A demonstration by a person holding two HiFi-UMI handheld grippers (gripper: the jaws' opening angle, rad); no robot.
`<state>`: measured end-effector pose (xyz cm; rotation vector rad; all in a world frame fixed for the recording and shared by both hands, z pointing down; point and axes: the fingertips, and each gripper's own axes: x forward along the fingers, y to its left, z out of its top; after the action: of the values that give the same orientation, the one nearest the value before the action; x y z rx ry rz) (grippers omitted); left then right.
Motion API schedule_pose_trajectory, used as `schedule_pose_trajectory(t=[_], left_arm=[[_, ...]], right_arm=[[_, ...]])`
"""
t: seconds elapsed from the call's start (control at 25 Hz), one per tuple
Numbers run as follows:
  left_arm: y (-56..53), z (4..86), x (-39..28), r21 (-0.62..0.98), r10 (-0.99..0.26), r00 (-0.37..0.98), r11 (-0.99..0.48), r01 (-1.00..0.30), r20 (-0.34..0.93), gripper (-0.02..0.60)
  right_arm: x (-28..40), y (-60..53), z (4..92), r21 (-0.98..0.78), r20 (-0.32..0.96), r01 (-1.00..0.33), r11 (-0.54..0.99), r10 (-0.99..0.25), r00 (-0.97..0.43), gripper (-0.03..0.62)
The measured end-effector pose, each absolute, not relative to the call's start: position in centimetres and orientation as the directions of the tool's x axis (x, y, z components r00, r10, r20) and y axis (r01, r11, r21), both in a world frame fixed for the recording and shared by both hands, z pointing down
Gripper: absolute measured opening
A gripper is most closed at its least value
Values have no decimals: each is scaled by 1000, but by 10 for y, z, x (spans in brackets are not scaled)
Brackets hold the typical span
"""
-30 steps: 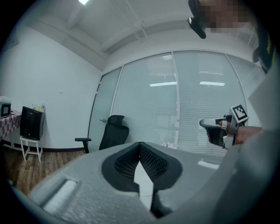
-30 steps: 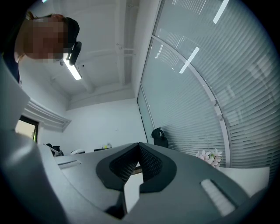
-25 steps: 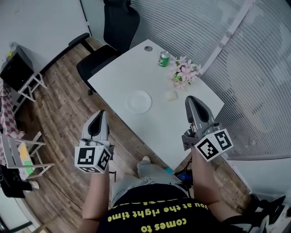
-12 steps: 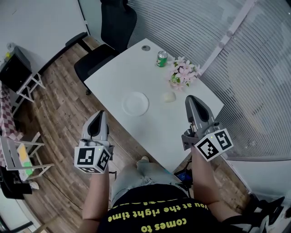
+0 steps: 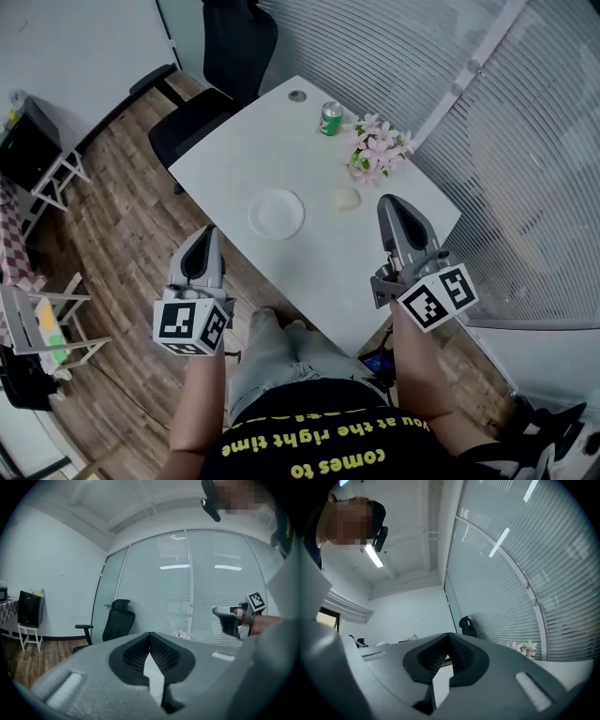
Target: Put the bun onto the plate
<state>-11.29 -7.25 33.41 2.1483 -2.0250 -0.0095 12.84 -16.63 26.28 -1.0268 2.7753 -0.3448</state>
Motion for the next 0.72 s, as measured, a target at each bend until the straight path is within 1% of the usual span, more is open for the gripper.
schedule_pose_trajectory(t=[0.32,0.72], left_arm=[[-90,337,-123,145,-987,89,-69,-987,135,1],[-137,337,-138,157,-976,174,-153,-976,131,0]], right_arm=[[120,-178,268,-273,-53,-633,724,-669,-742,3],[107,-202,264,-264,-41,-691,673,-723,-689,3]])
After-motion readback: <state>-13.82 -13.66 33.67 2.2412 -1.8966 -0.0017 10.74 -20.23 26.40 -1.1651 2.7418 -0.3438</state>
